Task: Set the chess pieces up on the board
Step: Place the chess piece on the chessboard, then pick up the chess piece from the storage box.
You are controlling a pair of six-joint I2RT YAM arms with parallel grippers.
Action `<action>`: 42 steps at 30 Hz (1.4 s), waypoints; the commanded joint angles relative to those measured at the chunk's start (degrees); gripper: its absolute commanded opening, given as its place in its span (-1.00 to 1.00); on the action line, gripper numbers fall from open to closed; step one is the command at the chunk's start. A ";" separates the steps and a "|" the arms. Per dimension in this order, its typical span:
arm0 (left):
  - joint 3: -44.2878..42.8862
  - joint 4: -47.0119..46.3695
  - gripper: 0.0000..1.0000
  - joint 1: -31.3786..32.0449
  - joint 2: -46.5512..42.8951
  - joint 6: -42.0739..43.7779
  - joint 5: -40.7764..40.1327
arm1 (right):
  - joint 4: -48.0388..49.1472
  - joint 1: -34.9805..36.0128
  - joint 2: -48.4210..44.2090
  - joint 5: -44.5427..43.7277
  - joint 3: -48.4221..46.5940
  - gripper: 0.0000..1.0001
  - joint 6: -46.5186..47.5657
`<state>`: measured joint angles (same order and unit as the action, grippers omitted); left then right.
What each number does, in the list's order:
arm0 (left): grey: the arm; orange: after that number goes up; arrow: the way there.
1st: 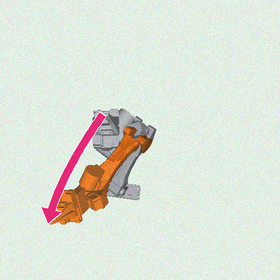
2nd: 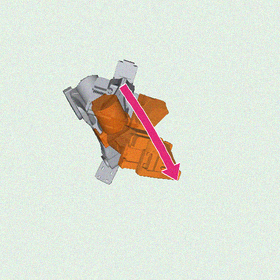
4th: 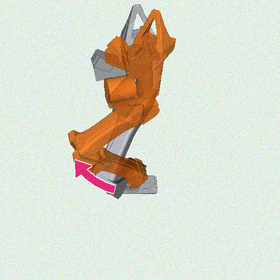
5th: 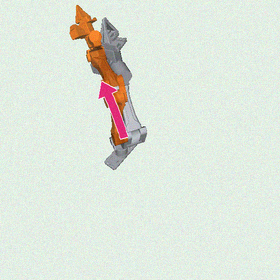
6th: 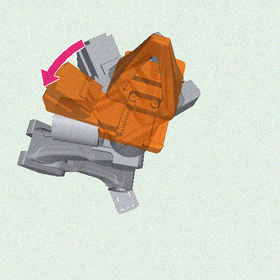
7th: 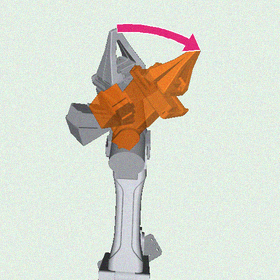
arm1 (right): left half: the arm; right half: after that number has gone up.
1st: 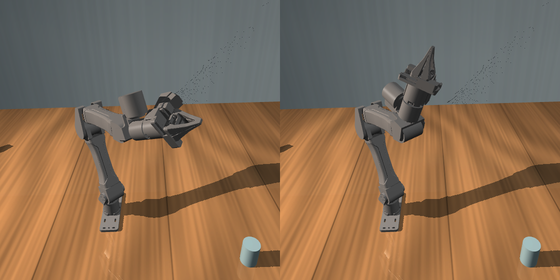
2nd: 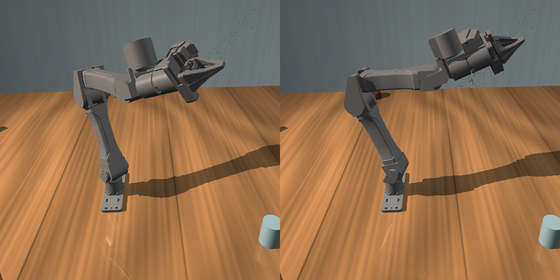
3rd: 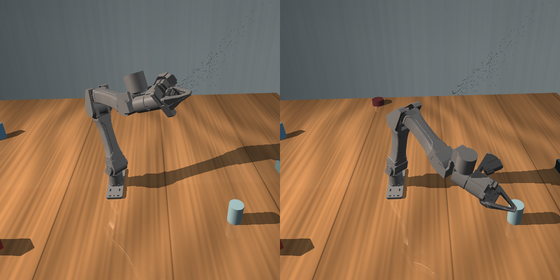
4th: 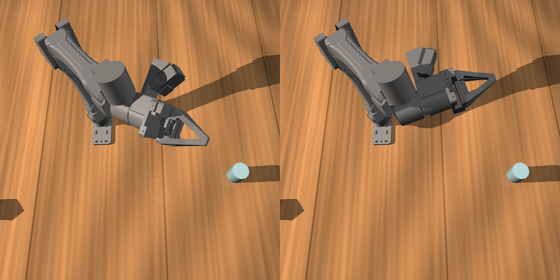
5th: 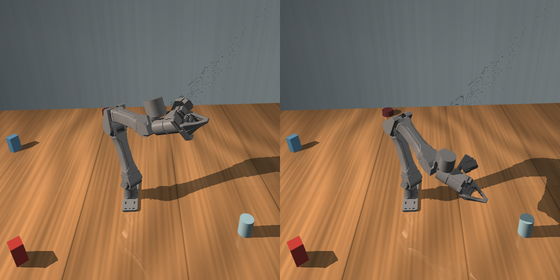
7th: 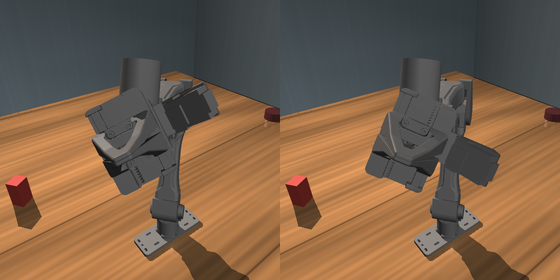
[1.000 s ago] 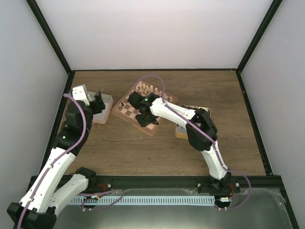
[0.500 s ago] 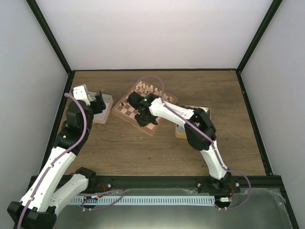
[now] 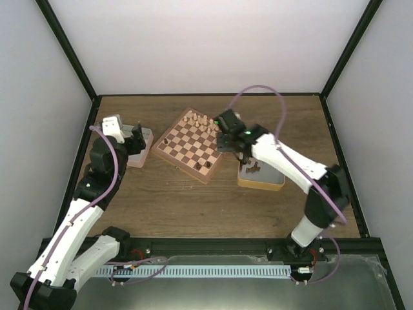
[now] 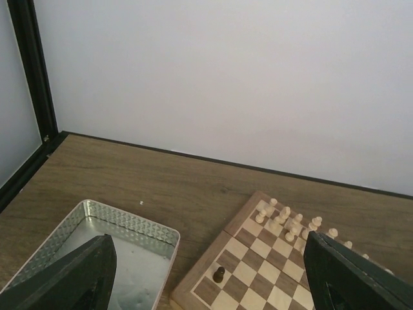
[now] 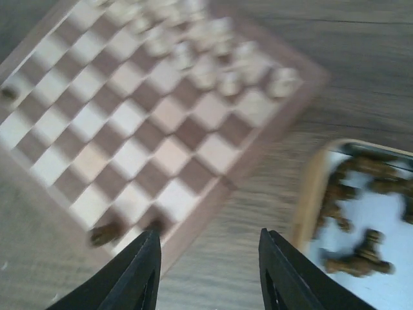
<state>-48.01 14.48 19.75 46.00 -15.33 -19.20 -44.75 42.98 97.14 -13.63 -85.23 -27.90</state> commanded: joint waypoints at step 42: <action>0.72 -2.87 0.64 -0.25 2.15 0.21 5.90 | 28.01 -28.10 3.37 1.04 29.16 -0.59 -0.53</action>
<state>-47.53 12.88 19.75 47.94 -14.76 -15.29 -18.46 15.42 99.59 -11.88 -54.72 -29.98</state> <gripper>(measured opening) 0.819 0.246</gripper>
